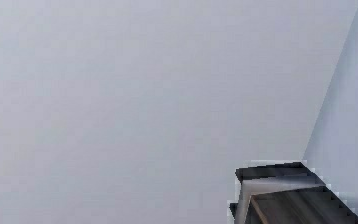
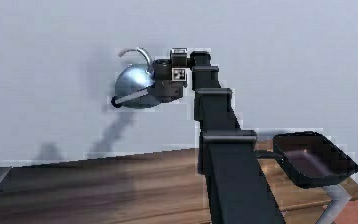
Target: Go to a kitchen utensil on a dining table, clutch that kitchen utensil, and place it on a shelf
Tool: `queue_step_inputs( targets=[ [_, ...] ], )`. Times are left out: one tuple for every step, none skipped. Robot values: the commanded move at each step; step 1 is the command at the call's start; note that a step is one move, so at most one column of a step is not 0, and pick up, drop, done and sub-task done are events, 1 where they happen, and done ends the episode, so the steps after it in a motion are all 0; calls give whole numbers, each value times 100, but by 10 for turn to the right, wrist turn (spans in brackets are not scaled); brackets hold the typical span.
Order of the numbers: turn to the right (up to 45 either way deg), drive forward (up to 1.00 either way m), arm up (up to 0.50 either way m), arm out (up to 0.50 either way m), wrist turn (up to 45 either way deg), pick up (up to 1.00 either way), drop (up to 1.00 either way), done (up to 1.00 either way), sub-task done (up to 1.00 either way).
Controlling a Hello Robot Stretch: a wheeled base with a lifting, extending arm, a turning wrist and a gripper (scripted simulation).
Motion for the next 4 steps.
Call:
queue_step_inputs(
  targets=[
    [0, 0, 0, 0, 450, 0, 0, 0, 0],
    [0, 0, -10, 0, 0, 0, 0, 0, 0],
    [0, 0, -32, 0, 0, 0, 0, 0, 0],
    [0, 0, 0, 0, 0, 0, 100, 0, 0]
  ],
)
